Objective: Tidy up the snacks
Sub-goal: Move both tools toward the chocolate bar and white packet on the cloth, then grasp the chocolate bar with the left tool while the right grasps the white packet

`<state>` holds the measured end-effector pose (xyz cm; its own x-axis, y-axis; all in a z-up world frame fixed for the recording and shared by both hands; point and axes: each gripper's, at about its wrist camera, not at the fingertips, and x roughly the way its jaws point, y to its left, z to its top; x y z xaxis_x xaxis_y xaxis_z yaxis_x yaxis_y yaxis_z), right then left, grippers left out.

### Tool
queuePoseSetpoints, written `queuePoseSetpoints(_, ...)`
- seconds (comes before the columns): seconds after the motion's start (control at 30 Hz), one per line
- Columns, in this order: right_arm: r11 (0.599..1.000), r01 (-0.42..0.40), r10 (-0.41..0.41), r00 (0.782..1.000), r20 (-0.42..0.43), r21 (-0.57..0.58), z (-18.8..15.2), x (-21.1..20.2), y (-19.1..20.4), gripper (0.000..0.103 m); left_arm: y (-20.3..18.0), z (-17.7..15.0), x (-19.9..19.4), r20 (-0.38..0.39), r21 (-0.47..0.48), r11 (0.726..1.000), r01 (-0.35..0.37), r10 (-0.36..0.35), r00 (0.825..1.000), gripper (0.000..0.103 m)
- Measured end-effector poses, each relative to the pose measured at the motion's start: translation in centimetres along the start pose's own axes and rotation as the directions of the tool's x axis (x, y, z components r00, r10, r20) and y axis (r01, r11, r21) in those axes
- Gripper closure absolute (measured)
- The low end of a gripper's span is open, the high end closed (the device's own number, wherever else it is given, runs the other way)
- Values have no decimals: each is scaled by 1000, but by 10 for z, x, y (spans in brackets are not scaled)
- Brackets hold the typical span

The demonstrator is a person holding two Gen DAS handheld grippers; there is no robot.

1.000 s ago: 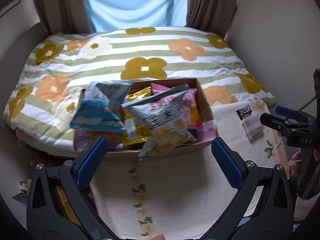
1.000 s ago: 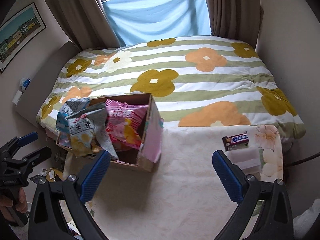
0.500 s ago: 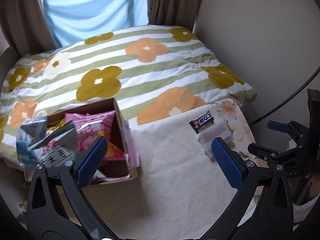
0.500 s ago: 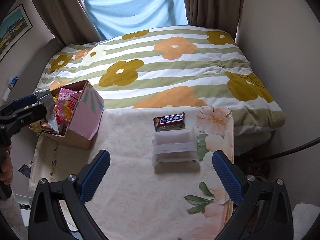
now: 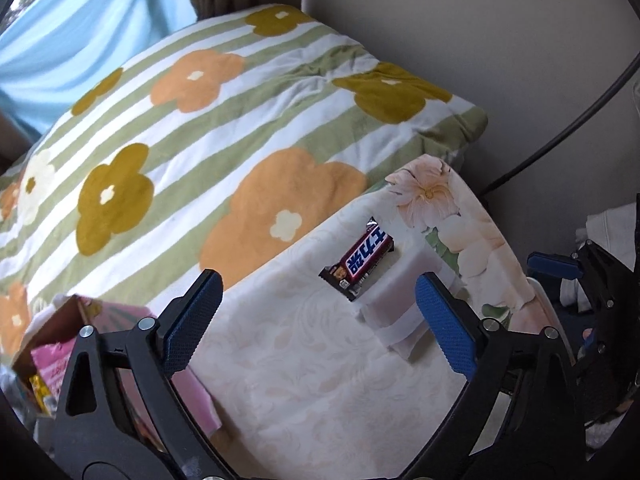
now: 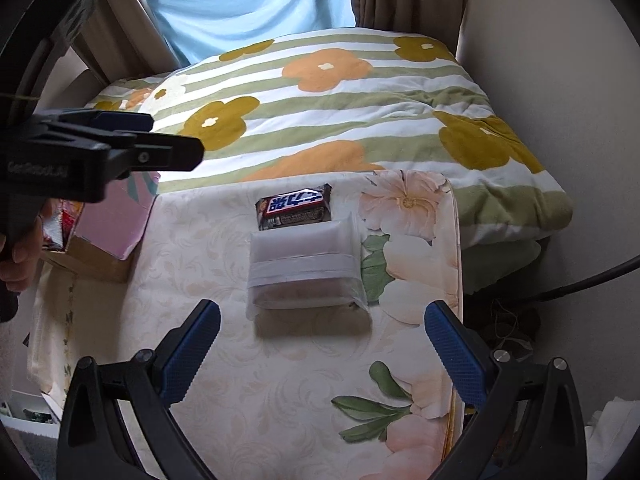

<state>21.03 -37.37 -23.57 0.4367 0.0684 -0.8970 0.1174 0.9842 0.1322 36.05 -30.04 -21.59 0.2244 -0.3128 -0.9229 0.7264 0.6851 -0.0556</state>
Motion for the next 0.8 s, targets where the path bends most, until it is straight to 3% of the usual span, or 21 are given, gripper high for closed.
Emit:
queuePoseSetpoints(0.07, 1000, -10, 10, 1000, -3, 7, -3, 10, 0, 1, -4, 4, 19, -32, 40, 999, 12, -11, 999, 12)
queuePoseSetpoints(0.17, 999, 40, -40, 999, -15, 1, -8, 25, 3, 1, -11, 8, 45, -84, 101, 995, 29, -21, 996, 20)
queuePoseSetpoints(0.3, 999, 39, -39, 999, -10, -3, -13, 38, 6, 1, -20, 10, 70, -130, 166, 985, 52, -30, 991, 21)
queuePoseSetpoints(0.57, 999, 7, -8, 999, 33, 40, -12, 55, 6, 1, -28, 16, 103, -196, 232, 969, 86, -40, 980, 41)
queuePoseSetpoints(0.7, 999, -1, 0, 1000, 27, 49, -9, 62, 6, 1, -32, 16, 110, -218, 255, 959, 125, -68, 973, 42)
queuePoseSetpoints(0.8, 999, -2, 1, 1000, 26, 40, -7, 66, 6, 1, -38, 17, 111, -224, 285, 948, 141, -77, 972, 50)
